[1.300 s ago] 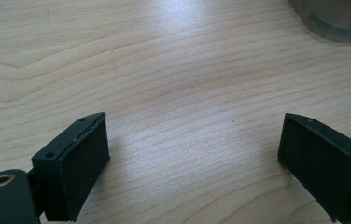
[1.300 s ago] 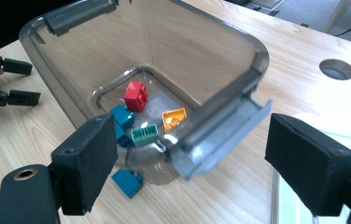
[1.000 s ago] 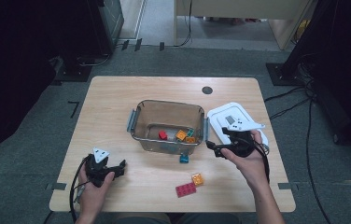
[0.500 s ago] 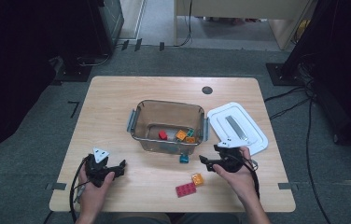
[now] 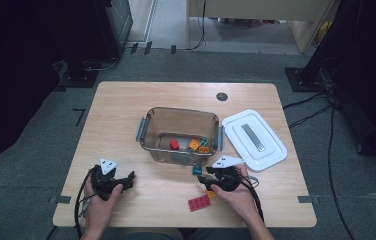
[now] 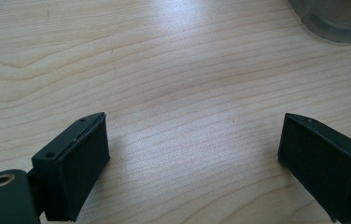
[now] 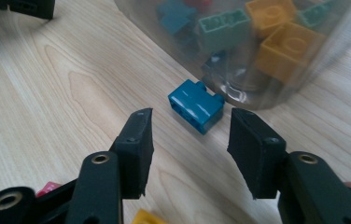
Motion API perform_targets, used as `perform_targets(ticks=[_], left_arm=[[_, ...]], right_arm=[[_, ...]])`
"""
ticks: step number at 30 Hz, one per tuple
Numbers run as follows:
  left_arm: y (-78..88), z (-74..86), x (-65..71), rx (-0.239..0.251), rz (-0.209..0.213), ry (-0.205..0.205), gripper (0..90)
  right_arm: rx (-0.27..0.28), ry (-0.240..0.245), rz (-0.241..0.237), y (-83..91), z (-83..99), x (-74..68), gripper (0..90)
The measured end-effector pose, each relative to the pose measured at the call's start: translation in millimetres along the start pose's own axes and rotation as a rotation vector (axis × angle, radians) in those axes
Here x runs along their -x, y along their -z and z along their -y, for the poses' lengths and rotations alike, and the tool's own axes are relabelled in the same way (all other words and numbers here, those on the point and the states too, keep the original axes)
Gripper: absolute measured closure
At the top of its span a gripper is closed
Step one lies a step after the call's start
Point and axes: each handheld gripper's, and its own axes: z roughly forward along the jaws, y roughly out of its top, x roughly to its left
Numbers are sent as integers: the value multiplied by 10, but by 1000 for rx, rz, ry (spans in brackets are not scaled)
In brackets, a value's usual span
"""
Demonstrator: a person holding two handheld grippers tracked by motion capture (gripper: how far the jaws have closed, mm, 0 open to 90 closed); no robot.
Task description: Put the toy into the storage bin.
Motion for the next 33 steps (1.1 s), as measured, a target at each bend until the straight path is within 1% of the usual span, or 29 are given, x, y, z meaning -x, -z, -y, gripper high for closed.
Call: perform_targets(ticks=[5, 9, 11, 12, 16, 20, 22, 24, 28, 30, 33], left_arm=[[0, 0, 0, 0, 0, 0, 83], [0, 0, 0, 0, 0, 0, 83], [0, 0, 0, 0, 0, 0, 83], [0, 0, 0, 0, 0, 0, 83], [0, 0, 0, 0, 0, 0, 83], [0, 0, 0, 0, 0, 0, 84], [0, 0, 0, 0, 0, 0, 83], [0, 0, 0, 0, 0, 0, 83], [0, 0, 0, 0, 0, 0, 83], [0, 0, 0, 0, 0, 0, 83], [0, 0, 0, 0, 0, 0, 83]], right_arm=[[-18, 19, 21, -79, -16, 2, 503], [-35, 45, 37, -132, -34, -11, 526], [-32, 60, 42, -152, -46, -16, 544], [-30, 63, 40, -163, -52, -23, 544], [-42, 89, 61, -207, -77, -37, 531], [-41, 93, 81, -215, -110, -10, 543], [-42, 102, 82, -220, -117, -7, 561], [-46, 121, 76, -233, -117, -15, 581], [-67, 148, 68, -275, -111, -44, 590], [-57, 162, 66, -288, -108, -45, 601], [-58, 168, 60, -288, -108, -52, 654]])
